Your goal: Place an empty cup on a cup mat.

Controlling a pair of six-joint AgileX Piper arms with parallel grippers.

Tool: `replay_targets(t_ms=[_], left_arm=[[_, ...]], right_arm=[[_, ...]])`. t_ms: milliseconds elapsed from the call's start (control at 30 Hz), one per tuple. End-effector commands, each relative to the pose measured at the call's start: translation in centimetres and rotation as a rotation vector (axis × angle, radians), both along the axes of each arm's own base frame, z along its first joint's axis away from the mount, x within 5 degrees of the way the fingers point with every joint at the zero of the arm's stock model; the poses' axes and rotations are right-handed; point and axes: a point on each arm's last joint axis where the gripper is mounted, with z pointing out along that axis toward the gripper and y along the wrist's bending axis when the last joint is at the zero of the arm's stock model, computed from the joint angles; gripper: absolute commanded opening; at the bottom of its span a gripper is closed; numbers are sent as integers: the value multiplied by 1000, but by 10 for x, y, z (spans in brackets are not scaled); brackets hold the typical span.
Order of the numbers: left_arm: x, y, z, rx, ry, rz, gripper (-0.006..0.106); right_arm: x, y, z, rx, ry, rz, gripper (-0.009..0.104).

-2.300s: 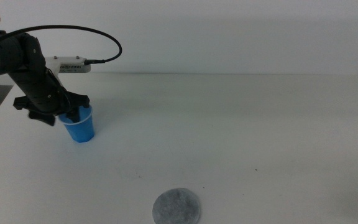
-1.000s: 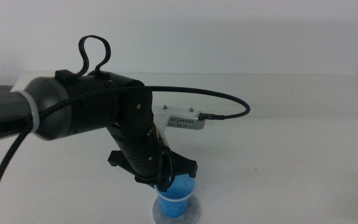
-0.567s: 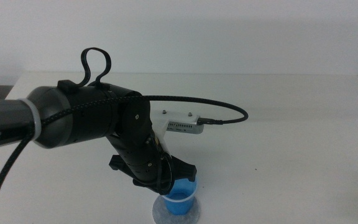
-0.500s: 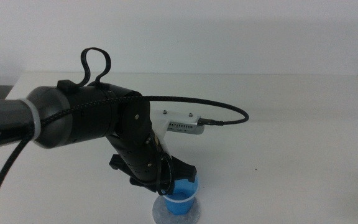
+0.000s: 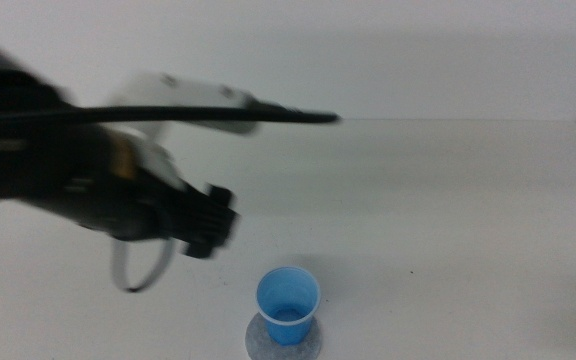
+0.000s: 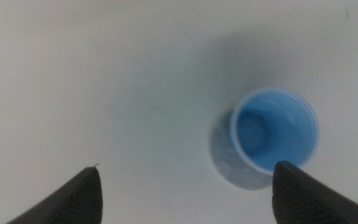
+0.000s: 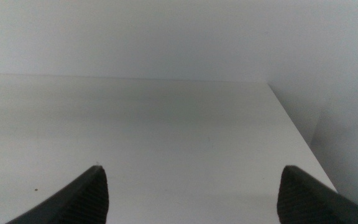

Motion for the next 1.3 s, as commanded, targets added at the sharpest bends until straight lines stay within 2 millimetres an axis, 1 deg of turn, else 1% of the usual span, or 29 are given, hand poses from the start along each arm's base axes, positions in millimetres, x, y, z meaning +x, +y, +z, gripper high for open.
replay_targets(t_ms=[0,67,133,233,267,333,367,433,467,533,567,633,667,767,867,1000,1167,1267], left_arm=[[-15,20,21,24,-91,33,94],[-29,35,35,38,-144,42,94],[-44,51,41,68,-168,56,94],[-65,72,41,93,-206,76,94],[-69,77,38,91,-230,78,94],[-79,91,34,61,-339,109,94],[-82,97,33,4,-400,126,94],[-90,108,20,-103,-498,173,94],[-92,114,13,-128,-547,198,94],[-101,122,-8,-168,-673,218,94],[-105,125,-22,-164,-710,223,94],[-116,132,-45,-190,-809,281,94],[-121,134,-53,-209,-850,310,94],[-133,140,-84,-218,-913,380,94],[-141,142,-104,-199,-970,391,94],[-146,142,-118,-204,-1005,388,94],[-146,142,-122,-156,-972,369,94],[-146,143,-120,-161,-997,370,94]], right_arm=[[0,0,0,-10,-8,2,93],[0,0,0,-10,-8,2,93],[0,0,0,-10,-8,2,93],[0,0,0,-10,-8,2,93],[0,0,0,-10,-8,2,93],[0,0,0,-10,-8,2,93],[0,0,0,-10,-8,2,93],[0,0,0,-10,-8,2,93],[0,0,0,-10,-8,2,93],[0,0,0,-10,-8,2,93],[0,0,0,-10,-8,2,93],[0,0,0,-10,-8,2,93],[0,0,0,-10,-8,2,93],[0,0,0,-10,-8,2,93],[0,0,0,-10,-8,2,93],[0,0,0,-10,-8,2,93],[0,0,0,-10,-8,2,93],[0,0,0,-10,-8,2,93]])
